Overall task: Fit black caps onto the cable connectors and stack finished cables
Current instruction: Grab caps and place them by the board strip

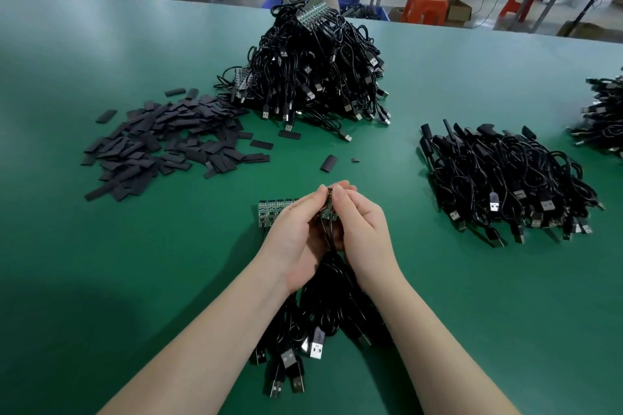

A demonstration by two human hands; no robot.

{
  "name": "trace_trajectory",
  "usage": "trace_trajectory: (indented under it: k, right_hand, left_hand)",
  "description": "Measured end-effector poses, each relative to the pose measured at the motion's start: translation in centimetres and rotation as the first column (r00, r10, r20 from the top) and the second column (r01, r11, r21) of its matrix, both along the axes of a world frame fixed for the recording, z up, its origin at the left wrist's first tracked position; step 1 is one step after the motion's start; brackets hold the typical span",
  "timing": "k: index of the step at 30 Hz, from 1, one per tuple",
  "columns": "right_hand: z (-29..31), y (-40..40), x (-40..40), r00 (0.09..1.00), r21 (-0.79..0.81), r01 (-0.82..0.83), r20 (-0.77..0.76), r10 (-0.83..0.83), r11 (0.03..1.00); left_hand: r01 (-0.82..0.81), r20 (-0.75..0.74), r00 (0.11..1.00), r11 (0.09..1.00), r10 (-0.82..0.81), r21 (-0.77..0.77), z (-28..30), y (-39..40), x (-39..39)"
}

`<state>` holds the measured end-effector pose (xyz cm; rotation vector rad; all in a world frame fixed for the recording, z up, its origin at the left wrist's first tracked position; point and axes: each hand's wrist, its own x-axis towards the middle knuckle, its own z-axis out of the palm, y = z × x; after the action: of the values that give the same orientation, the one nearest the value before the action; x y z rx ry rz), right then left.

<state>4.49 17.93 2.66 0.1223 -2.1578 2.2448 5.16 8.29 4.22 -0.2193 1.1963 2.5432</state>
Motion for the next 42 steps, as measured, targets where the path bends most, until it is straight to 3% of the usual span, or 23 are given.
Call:
trace_trajectory:
  k: [9, 13, 16, 20, 22, 23, 25, 27, 31, 34, 36, 38, 40, 42]
  right_hand:
    - [0.1, -1.1, -0.2, 1.0, -0.106, -0.018, 0.008, 0.019, 0.994]
    - [0.1, -0.1, -0.7, 0.994, -0.124, -0.05, 0.092, 0.061, 0.991]
    - [0.2, 0.8, -0.8, 0.994, 0.011, 0.103, 0.015, -0.104, 0.995]
    - [0.5, 3.2, -1.3, 0.904, -0.074, 0.427, 0.023, -0.426, 0.901]
    - [0.7, 4.7, -1.7, 0.826, -0.121, 0.561, 0.019, -0.563, 0.819]
    - [0.8, 5.5, -1.9, 0.782, -0.142, 0.618, 0.012, -0.623, 0.774]
    - [0.9, 6.4, -2.2, 0.716, -0.164, 0.689, 0.003, -0.698, 0.706]
    - [0.8, 6.8, -2.3, 0.687, -0.144, 0.717, -0.019, -0.726, 0.682]
    - [2.1, 5.6, -1.4, 0.754, -0.118, 0.634, -0.123, -0.645, 0.764]
    - [4.4, 3.6, -0.7, 0.848, -0.129, 0.44, -0.268, -0.458, 0.889]
    - [5.9, 1.9, -0.8, 0.886, -0.202, 0.26, -0.34, -0.316, 0.944]
    - [6.9, 0.0, -1.2, 0.948, -0.393, 0.07, -0.261, -0.184, 0.917]
    - [7.0, -1.6, -1.9, 0.993, -0.526, 0.005, -0.096, -0.066, 0.851]
    - [6.0, -2.6, -2.6, 0.994, -0.527, 0.036, 0.108, 0.025, 0.849]
  left_hand:
    - [-0.036, 0.135, 0.991, 0.996, 0.024, 0.087, 0.1, -0.1, 0.0]
    - [-0.163, 0.054, 0.985, 0.987, 0.163, 0.006, -0.2, -0.1, -0.1]
    - [-0.349, -0.071, 0.937, 0.932, 0.343, -0.102, -0.2, -1.0, -0.4]
    - [-0.498, -0.079, 0.864, 0.819, 0.497, -0.287, -0.4, -3.1, -1.1]
    - [-0.549, -0.168, 0.828, 0.716, 0.534, -0.43, -0.7, -4.4, -1.6]
    - [-0.559, -0.26, 0.821, 0.621, 0.509, -0.549, -0.9, -5.1, -1.8]
    - [-0.542, -0.441, 0.833, 0.336, 0.332, -0.77, -1.4, -6.2, -2.1]
    - [-0.512, -0.498, 0.857, 0.115, 0.131, -0.851, -1.7, -6.5, -1.9]
    - [-0.481, -0.474, 0.873, -0.046, -0.119, -0.875, -2.0, -4.9, -1.5]
    - [-0.615, -0.6, 0.777, -0.024, -0.192, -0.788, -1.1, -4.3, -1.0]
    - [-0.721, -0.716, 0.68, 0.035, -0.155, -0.692, -0.6, -4.3, -0.6]
    - [-0.819, -0.821, 0.568, 0.053, -0.062, -0.571, 0.0, -4.5, -0.4]
    - [-0.902, -0.9, 0.431, -0.048, -0.065, -0.428, 0.2, -4.8, -0.3]
    - [-0.91, -0.906, 0.403, -0.156, -0.127, -0.383, 0.0, -5.0, -0.3]
